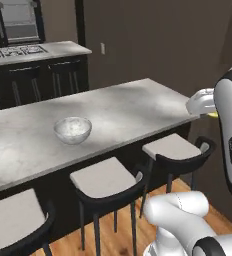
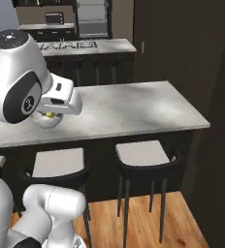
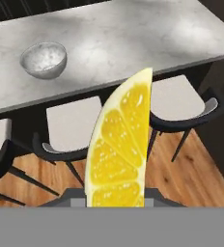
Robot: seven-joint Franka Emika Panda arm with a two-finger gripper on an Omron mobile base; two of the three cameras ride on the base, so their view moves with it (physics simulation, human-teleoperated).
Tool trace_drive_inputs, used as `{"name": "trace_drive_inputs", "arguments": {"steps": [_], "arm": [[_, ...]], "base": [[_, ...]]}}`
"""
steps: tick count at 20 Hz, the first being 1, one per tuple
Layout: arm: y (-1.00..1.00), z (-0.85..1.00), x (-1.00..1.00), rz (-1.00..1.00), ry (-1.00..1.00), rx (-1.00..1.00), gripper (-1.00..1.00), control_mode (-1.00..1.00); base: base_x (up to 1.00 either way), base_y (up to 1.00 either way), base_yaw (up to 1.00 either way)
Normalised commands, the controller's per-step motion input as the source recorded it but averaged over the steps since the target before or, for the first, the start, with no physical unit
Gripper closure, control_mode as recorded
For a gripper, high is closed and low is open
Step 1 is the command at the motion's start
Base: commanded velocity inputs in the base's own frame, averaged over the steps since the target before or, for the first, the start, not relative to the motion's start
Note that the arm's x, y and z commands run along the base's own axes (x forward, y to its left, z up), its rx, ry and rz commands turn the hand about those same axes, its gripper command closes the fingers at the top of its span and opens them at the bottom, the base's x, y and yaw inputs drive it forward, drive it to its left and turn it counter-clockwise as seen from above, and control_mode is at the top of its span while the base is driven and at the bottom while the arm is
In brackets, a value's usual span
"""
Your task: There is a bowl on the dining counter. Grab a lemon wedge from the fridge and place it in the bowl. Then get the liquor bottle and glass cup from the cabinet and place them next to the bowl.
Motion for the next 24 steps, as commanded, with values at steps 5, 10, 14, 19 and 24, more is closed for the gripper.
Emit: {"name": "trace_drive_inputs", "arguments": {"steps": [5,10,14,19,24], "arm": [[0.0,0.0,0.0,0.0,0.0,0.0,1.0,1.0],[0.0,0.0,0.0,0.0,0.0,0.0,1.0,1.0],[0.0,0.0,0.0,0.0,0.0,0.0,1.0,1.0],[0.01,-0.02,0.35,0.01,0.04,0.0,1.0,-1.0],[0.36,-0.19,0.8,0.03,0.02,-0.03,1.0,-1.0]], "base": [[0.58,-0.3,0.67],[0.83,-0.19,0.57],[0.99,0.0,0.19],[0.59,0.0,0.03],[0.0,0.0,0.0]]}}
